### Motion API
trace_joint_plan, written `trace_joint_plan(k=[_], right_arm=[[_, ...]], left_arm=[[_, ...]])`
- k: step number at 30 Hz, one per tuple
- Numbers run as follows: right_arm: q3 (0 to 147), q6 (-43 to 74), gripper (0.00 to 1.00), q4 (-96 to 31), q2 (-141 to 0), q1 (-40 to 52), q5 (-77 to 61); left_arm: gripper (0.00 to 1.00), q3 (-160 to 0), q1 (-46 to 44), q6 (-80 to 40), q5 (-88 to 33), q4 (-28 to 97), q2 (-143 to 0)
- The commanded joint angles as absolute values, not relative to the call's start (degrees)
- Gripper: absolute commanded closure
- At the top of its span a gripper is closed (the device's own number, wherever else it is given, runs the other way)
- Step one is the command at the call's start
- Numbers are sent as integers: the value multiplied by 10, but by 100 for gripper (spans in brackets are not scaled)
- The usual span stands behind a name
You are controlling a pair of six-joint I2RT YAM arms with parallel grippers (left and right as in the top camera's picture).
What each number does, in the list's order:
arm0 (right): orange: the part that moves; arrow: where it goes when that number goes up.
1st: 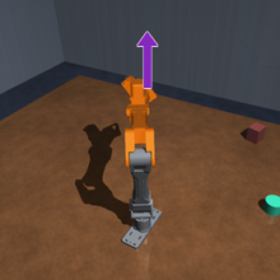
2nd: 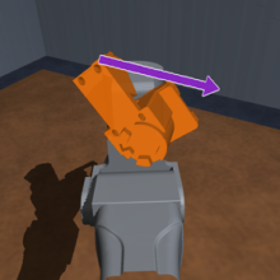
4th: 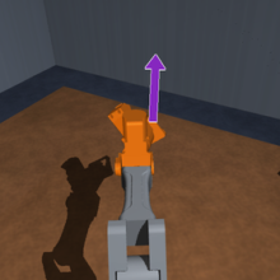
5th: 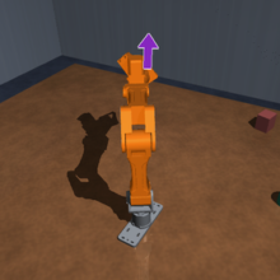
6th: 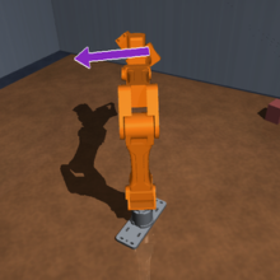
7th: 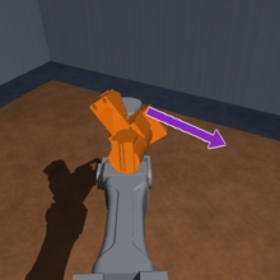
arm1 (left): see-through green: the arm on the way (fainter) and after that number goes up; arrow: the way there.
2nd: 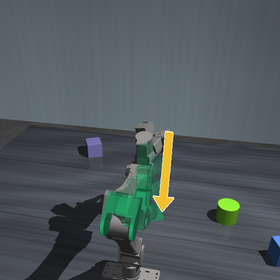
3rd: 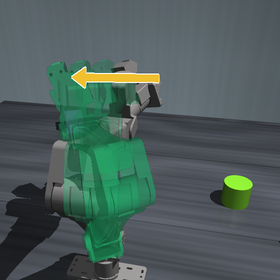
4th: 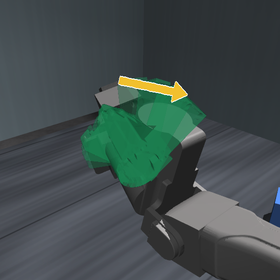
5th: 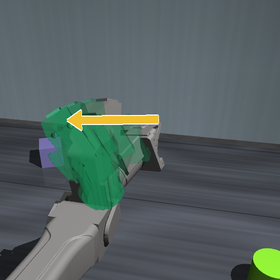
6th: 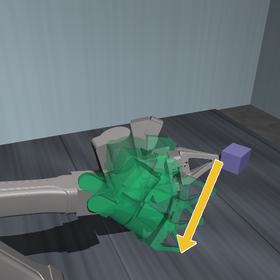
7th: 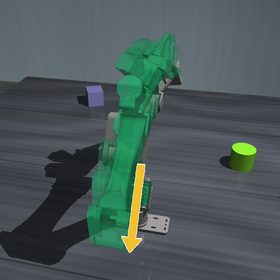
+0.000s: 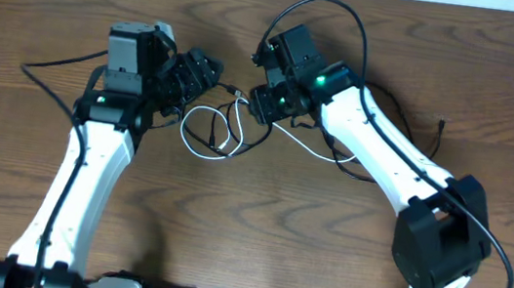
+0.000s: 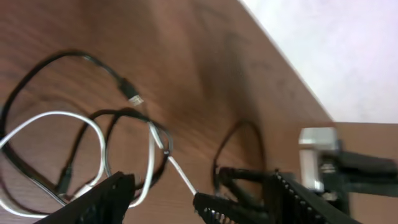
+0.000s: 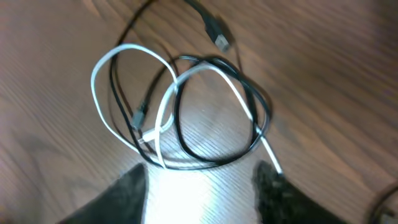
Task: Untangle cables
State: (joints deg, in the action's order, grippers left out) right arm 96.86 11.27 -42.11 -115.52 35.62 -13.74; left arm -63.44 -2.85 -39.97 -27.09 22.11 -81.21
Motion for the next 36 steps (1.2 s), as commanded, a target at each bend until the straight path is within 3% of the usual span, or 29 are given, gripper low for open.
trace_joint_plan(k=[1, 6, 11, 13, 14, 16, 22, 27, 36], right_arm=[[969, 178, 41, -402, -1186, 368, -168], [969, 224, 41, -367, -1231, 390, -168], [969, 232, 50, -343, -1256, 399, -168], [969, 231, 64, -336, -1256, 399, -163], [970, 231, 82, -336, -1256, 397, -161], [971, 232, 99, -343, -1256, 394, -149], [1006, 227, 99, -422, -1201, 356, -160], [1111, 208, 99, -509, -1120, 298, -272], [1293, 208, 99, -572, -1000, 225, -288]], left_arm=[[29, -640, -28, -379, -258, 222, -838], [28, -640, -28, -379, -232, 222, -862], [27, -640, -10, -380, -198, 222, -861], [27, -640, 1, -379, -198, 223, -861], [27, -640, 8, -380, -198, 223, -861], [27, -640, 19, -380, -198, 223, -861], [27, -640, 44, -379, -198, 228, -861], [27, -640, 45, -380, -198, 239, -861], [27, -640, 45, -379, -198, 253, -861]])
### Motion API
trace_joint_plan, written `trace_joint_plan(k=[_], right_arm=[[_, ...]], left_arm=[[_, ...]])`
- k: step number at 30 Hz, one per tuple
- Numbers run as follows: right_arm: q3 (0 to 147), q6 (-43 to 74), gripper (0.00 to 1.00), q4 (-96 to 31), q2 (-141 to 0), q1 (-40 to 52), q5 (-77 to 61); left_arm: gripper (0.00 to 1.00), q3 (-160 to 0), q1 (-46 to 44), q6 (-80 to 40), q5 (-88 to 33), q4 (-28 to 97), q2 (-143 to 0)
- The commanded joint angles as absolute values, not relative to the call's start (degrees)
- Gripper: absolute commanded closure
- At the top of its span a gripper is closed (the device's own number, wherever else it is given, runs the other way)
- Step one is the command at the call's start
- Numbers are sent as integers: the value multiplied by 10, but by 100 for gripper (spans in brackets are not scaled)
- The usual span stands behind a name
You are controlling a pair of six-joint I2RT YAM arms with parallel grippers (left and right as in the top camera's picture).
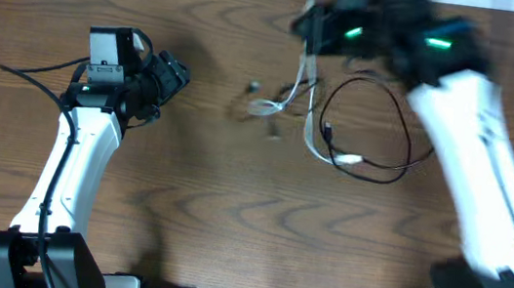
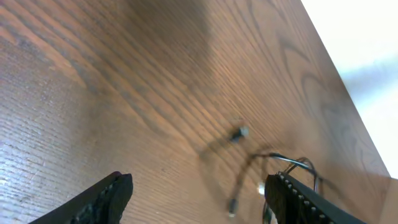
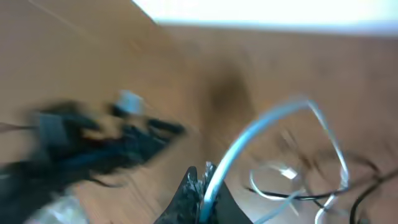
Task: Untangle cables
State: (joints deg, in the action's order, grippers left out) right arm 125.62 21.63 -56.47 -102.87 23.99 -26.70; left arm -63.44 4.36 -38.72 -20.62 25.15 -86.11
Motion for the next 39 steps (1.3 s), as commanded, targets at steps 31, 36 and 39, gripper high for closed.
trace_joint_plan(k=[31, 36, 39], right_arm=[[1353, 125, 99, -568, -1055, 3, 17], [1353, 123, 99, -521, -1100, -98, 20], [1353, 123, 99, -494, -1130, -140, 20]], left_arm=[[2, -640, 44, -379, -198, 274, -861], [2, -640, 44, -379, -196, 274, -861], [2, -640, 44, -379, -196, 274, -861]])
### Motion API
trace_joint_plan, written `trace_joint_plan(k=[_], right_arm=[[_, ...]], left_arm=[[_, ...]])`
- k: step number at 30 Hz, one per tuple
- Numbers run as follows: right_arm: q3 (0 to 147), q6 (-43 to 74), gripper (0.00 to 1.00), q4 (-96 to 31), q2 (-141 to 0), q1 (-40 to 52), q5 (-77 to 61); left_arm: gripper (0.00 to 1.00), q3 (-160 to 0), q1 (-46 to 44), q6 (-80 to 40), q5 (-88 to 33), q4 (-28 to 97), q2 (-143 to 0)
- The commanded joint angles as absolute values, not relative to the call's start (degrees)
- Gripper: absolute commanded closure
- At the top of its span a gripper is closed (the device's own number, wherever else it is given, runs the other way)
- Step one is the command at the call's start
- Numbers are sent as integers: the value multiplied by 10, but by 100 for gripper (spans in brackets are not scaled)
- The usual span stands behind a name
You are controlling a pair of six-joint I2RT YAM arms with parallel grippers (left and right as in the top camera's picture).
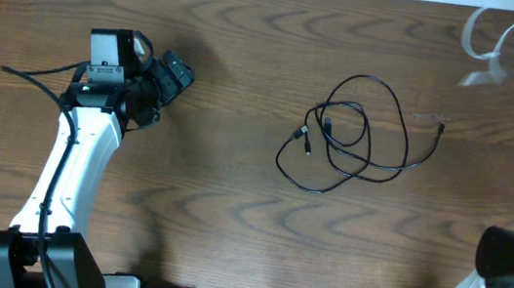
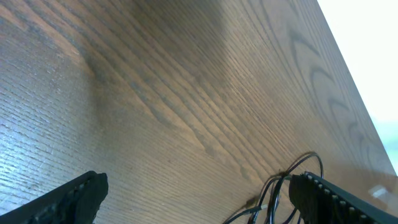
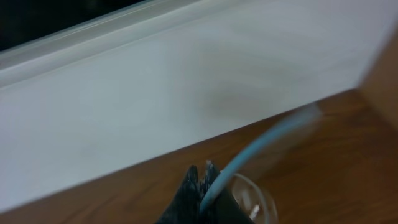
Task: Untangle cables
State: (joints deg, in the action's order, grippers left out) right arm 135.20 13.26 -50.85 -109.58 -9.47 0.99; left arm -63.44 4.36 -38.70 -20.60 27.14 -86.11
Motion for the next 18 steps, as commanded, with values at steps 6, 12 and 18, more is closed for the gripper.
trace_joint_plan(k=[6, 12, 18], right_arm=[[1353, 115, 99, -460, -1209, -189, 26], [1353, 115, 99, -432, -1298, -229, 86], [1353, 137, 99, -429, -1355, -262, 83]], left_arm=[[2, -640, 44, -379, -196, 274, -861], [2, -640, 44, -379, -196, 274, -861], [2, -640, 44, -379, -196, 274, -861]])
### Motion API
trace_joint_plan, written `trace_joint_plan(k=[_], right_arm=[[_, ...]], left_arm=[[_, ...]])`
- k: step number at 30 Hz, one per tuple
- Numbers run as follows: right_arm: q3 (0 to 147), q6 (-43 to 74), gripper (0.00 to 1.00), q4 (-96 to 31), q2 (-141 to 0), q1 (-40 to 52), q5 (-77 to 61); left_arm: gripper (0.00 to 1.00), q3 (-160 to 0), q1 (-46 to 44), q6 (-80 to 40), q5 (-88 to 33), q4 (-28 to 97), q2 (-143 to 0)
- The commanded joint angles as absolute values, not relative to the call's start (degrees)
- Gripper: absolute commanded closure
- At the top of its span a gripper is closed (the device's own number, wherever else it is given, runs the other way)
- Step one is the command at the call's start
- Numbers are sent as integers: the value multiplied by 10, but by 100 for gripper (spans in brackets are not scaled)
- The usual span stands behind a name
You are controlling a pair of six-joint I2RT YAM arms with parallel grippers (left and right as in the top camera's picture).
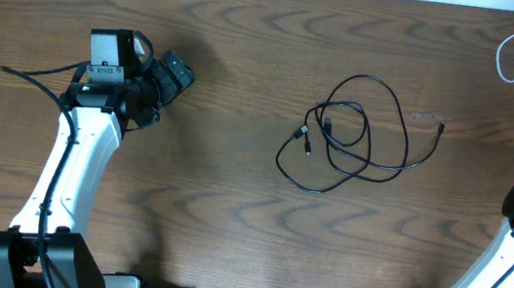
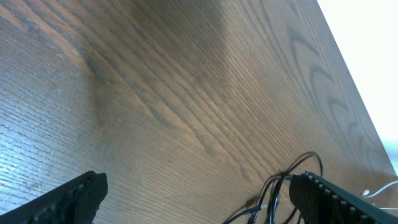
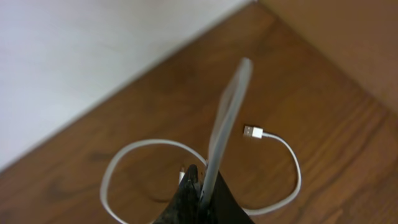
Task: Untangle cables
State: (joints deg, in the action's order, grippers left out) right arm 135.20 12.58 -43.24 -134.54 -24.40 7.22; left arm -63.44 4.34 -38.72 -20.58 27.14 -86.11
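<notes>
The black cable (image 1: 348, 126) lies alone in loose loops at mid-table and also shows as the black cable (image 2: 292, 185) low in the left wrist view. The white cable is at the far right corner, apart from it. My right gripper (image 3: 200, 185) is shut on the white cable (image 3: 227, 109), whose loops and USB plug (image 3: 252, 132) rest on the wood below. My left gripper (image 1: 174, 71) stands open at the left, well away from both cables, and its fingers (image 2: 68, 200) are wide apart with nothing between them.
The wooden table (image 1: 229, 209) ends at a white wall along the far edge. My right arm runs up the right border of the overhead view. The left arm (image 1: 72, 170) stretches from the near edge to the far left.
The white cable was held up at the far right corner; now it is a little farther right with its loops and plug lying on the wood. The left arm and black cable have not moved.
Both grippers were open beside the tangled black and white cables left of centre. Then my right gripper was shut on the white cable at the far middle, the left one back at the left. Later the white cable was at the far right, the black one alone mid-table.
</notes>
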Motion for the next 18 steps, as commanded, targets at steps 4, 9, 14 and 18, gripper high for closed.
trace_joint_plan(k=[4, 9, 14, 18], right_arm=[[1353, 137, 88, -404, -1357, -270, 77], [1358, 137, 1, -403, -1345, -276, -3], [1358, 145, 1, -460, -1302, -259, -66], [1358, 143, 1, -561, -1245, -223, -129]], left_arm=[[2, -640, 44, -379, -196, 274, -861], [2, -640, 44, -379, -196, 274, -861], [1, -640, 44, -379, -196, 274, -861], [1, -640, 44, -379, -196, 274, -861]])
